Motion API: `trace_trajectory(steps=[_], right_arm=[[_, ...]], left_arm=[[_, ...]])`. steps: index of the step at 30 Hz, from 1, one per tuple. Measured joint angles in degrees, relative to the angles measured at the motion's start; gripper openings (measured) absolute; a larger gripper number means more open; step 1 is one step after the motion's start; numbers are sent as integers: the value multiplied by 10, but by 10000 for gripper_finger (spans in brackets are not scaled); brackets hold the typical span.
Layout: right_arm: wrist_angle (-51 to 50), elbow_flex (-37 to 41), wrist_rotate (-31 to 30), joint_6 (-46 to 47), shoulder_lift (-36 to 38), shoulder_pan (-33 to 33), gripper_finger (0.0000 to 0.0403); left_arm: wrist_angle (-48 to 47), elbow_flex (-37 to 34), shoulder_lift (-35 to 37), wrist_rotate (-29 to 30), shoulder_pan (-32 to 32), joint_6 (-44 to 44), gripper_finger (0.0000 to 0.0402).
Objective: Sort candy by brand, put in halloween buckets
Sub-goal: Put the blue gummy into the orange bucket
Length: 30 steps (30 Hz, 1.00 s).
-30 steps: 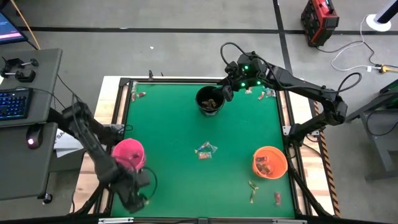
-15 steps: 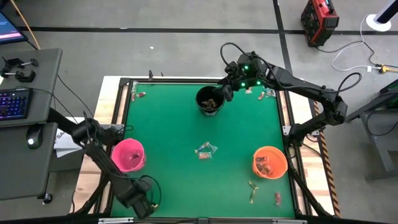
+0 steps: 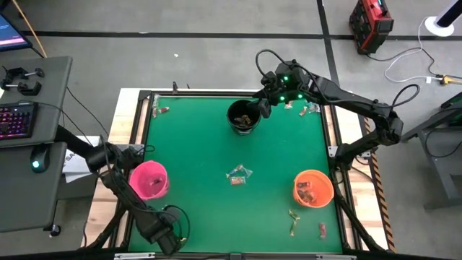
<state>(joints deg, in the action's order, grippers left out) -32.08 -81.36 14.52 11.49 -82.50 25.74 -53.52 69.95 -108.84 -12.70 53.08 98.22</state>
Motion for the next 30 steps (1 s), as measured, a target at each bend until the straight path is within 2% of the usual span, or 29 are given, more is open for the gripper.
trace_trajectory(steps=[3,5,8,12,16,21,25,30], right_arm=[[0,0,0,0,0,0,254],[0,0,0,-3,0,0,254],[-1,0,12,-15,1,0,254],[-1,0,63,-22,21,1,254],[-23,0,108,-38,57,1,254],[-103,0,163,-45,110,1,254],[-175,0,159,-48,144,-12,254],[-235,0,142,-64,171,-39,254]], left_arm=[[11,0,3,10,0,1,44],[13,0,11,16,0,2,16],[9,5,34,28,-6,-5,9],[11,31,93,98,-22,-47,3],[8,60,147,172,-55,-128,1],[5,82,190,223,-129,-253,1],[15,94,196,240,-202,-373,0],[83,94,193,222,-302,-535,0]])
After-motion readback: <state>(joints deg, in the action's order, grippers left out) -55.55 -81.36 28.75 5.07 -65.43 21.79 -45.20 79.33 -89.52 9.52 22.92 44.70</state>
